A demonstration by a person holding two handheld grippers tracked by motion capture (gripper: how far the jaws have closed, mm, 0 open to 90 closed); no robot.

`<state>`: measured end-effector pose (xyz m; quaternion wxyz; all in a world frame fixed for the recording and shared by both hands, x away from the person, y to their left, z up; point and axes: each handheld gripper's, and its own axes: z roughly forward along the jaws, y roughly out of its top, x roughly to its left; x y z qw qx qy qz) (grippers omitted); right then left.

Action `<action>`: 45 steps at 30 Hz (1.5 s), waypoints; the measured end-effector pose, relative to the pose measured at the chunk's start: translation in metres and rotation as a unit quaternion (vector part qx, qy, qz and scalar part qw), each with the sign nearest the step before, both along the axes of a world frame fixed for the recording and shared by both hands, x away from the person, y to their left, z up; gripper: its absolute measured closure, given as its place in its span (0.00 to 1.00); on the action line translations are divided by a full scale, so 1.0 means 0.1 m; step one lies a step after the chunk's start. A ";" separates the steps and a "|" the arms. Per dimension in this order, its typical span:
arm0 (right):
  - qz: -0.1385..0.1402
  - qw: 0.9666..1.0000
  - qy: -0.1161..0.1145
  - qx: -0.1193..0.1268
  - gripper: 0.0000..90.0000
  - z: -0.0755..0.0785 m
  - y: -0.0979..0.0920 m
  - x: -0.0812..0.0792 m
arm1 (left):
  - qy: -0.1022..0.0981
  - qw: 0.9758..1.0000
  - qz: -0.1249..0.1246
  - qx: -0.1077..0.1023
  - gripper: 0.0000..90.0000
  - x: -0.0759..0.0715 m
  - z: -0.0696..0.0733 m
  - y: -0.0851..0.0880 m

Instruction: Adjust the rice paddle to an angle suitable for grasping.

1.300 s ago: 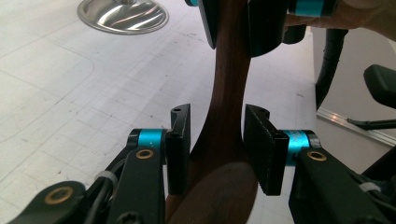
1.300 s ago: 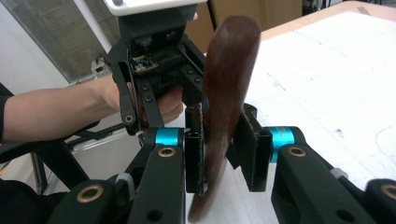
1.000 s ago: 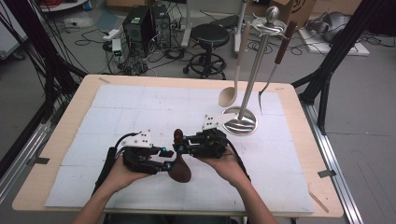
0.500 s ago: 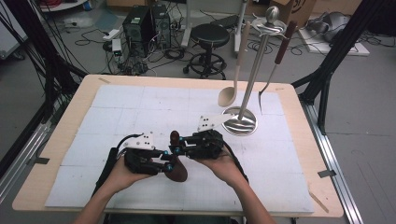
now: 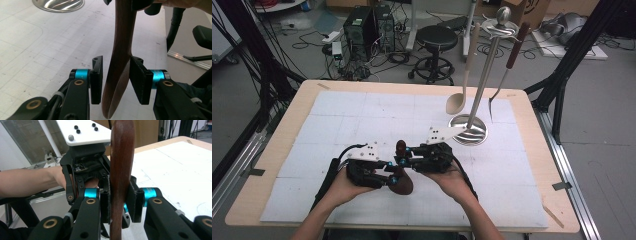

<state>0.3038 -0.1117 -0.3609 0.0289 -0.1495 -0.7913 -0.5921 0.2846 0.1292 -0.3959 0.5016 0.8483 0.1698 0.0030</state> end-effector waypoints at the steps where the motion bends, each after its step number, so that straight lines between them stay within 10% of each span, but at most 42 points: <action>1: -0.001 1.000 0.001 0.000 0.84 0.00 0.00 0.00 | -0.005 1.000 -0.001 0.002 0.75 0.00 0.00 0.00; 22: 0.006 1.000 0.005 -0.012 0.85 -0.16 -0.05 -0.03 | -0.011 1.000 -0.010 0.005 0.84 -0.02 0.00 0.01; 45: -0.043 0.999 0.000 -0.010 0.85 -0.04 -0.43 0.06 | -0.023 0.999 0.033 -0.008 0.51 -0.06 0.04 0.28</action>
